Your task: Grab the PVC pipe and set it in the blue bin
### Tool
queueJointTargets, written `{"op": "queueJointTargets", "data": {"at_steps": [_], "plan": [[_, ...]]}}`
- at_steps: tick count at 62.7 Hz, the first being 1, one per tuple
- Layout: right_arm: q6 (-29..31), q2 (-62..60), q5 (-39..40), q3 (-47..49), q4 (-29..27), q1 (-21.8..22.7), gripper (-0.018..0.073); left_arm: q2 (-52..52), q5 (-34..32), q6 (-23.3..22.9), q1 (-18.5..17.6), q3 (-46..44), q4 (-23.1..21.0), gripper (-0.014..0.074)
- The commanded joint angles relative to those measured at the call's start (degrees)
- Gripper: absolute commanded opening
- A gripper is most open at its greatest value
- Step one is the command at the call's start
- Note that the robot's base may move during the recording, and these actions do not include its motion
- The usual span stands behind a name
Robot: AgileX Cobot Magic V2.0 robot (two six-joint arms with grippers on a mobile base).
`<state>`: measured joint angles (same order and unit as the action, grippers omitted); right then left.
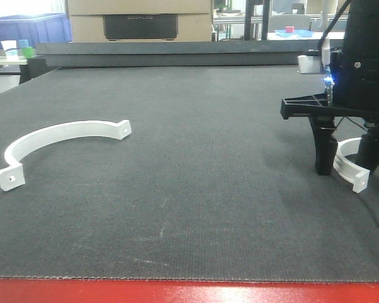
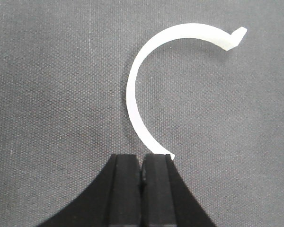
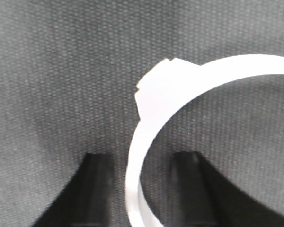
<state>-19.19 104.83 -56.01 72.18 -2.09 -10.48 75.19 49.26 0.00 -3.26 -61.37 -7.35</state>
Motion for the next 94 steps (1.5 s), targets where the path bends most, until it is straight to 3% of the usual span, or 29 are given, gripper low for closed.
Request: {"op": "queueJointTargets", "data": {"at_steps": [1, 24, 35, 44, 61, 69, 76, 94], "plan": [[-0.01, 0.08, 0.18, 0.29, 0.09, -0.06, 0.0125, -0.12, -0.52, 0.0, 0.21, -0.46, -1.1, -0.0111], [-0.01, 0.74, 0.06, 0.29, 0.09, -0.06, -0.0169, -0.12, -0.52, 0.0, 0.21, -0.46, -3.02, -0.0111], [-0.01, -1.57, -1.29, 0.37, 0.09, -0.06, -0.0169, -0.12, 3.19, 0.0, 0.21, -0.46, -4.53, -0.0111], [0.21, -6.35, -4.29, 0.37, 2.09, -0.06, -0.0169, -0.12, 9.17, 5.99, 0.21, -0.58, -4.53, -0.0111], [1.25, -16.0, -5.38, 0.37, 2.41, -0.06, -0.0169, 1.24, 6.29, 6.84, 0.21, -3.88, -5.39, -0.0111], [1.25, -18.67, -5.38, 0.37, 2.41, -0.06, -0.0169, 5.73, 7.24, 3.82, 0.21, -8.08, -1.62, -0.0111], [1.25, -19.09, -5.28, 0.37, 2.09, -0.06, -0.0169, 11.09, 8.88, 3.82, 0.21, -12.04, -0.49, -0.0111], [1.25, -19.09, -2.39, 0.37, 2.41, -0.06, -0.0169, 23.56, 9.74, 2.99, -4.08, -20.98, 5.4, -0.0111]]}}
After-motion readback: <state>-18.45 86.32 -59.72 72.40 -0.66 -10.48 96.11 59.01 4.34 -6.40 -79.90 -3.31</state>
